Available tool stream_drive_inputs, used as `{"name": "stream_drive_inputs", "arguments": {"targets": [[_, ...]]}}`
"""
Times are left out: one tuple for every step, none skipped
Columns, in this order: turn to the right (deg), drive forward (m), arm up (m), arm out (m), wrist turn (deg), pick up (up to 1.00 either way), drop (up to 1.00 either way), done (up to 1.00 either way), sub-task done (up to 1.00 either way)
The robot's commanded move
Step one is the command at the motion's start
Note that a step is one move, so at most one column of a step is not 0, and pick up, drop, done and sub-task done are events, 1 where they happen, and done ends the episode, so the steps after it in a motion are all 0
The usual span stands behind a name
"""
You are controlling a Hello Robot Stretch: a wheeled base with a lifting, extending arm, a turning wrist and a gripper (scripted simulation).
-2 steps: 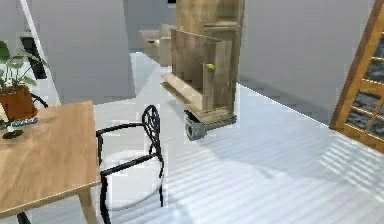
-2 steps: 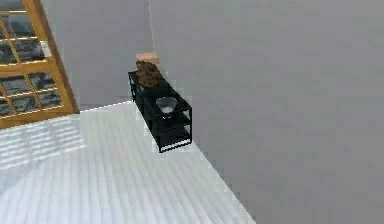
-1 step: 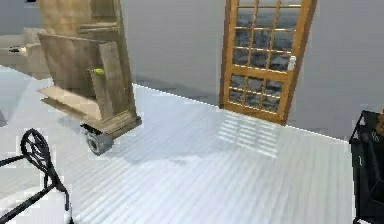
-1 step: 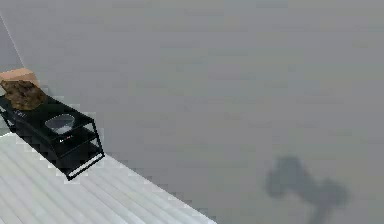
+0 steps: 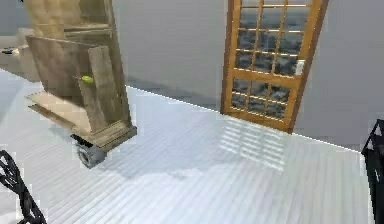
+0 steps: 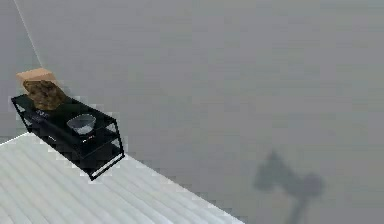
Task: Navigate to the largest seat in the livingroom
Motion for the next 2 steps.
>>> {"name": "stream_drive_inputs", "arguments": {"targets": [[0.0, 1.00, 0.00, 0.00, 0.0, 0.00, 0.00, 0.00, 0.00], [0.0, 1.00, 0.00, 0.00, 0.0, 0.00, 0.00, 0.00, 0.00]]}}
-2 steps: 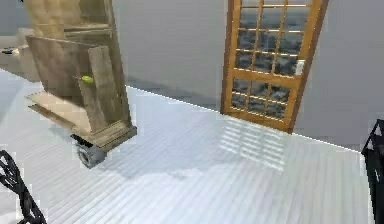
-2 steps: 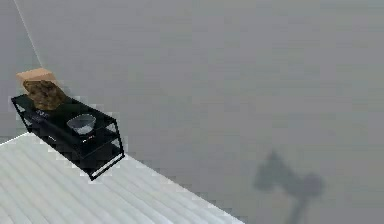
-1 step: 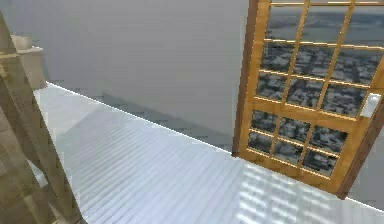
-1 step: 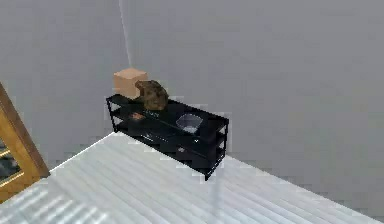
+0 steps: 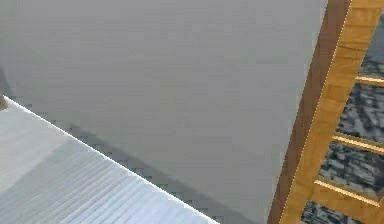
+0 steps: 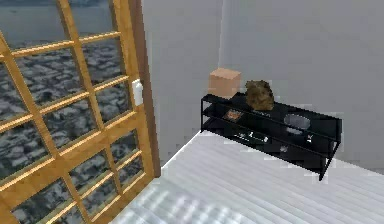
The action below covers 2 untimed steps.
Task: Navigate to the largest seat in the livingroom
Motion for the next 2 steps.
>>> {"name": "stream_drive_inputs", "arguments": {"targets": [[21.0, 0.00, 0.00, 0.00, 0.0, 0.00, 0.00, 0.00, 0.00], [0.0, 0.10, 0.00, 0.00, 0.0, 0.00, 0.00, 0.00, 0.00]]}}
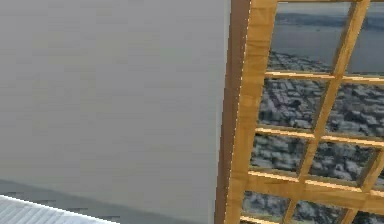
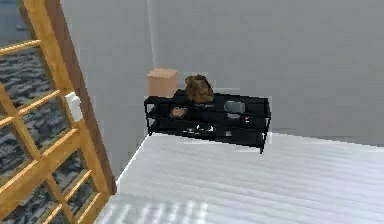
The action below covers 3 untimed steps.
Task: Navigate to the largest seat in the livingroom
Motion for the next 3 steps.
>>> {"name": "stream_drive_inputs", "arguments": {"targets": [[-45.0, 0.00, 0.00, 0.00, 0.0, 0.00, 0.00, 0.00, 0.00], [-30.0, 0.00, 0.00, 0.00, 0.0, 0.00, 0.00, 0.00, 0.00], [0.0, 1.00, 0.00, 0.00, 0.0, 0.00, 0.00, 0.00, 0.00]]}}
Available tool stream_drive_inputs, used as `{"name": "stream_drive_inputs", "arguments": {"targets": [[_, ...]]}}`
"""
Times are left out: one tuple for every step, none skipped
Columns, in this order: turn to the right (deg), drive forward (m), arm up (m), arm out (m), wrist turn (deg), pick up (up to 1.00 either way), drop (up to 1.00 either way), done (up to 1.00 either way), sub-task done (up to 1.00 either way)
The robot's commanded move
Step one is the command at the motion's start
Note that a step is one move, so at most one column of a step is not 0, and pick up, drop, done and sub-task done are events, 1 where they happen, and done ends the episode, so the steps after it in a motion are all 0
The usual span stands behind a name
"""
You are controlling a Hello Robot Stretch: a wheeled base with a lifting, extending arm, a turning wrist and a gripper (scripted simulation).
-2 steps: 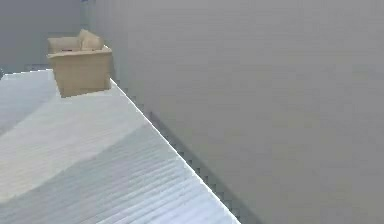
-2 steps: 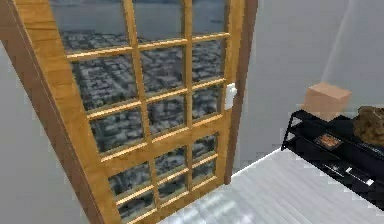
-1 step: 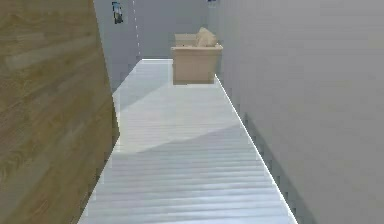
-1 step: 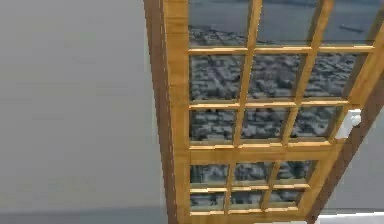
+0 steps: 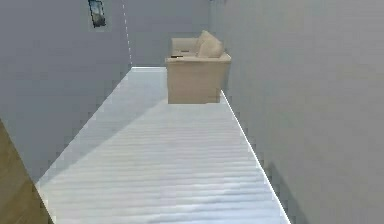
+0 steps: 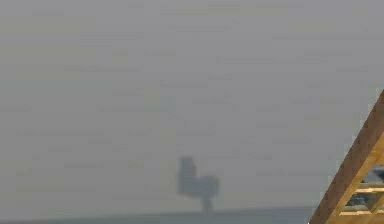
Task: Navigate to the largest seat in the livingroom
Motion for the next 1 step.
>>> {"name": "stream_drive_inputs", "arguments": {"targets": [[-3.0, 0.00, 0.00, 0.00, 0.0, 0.00, 0.00, 0.00, 0.00]]}}
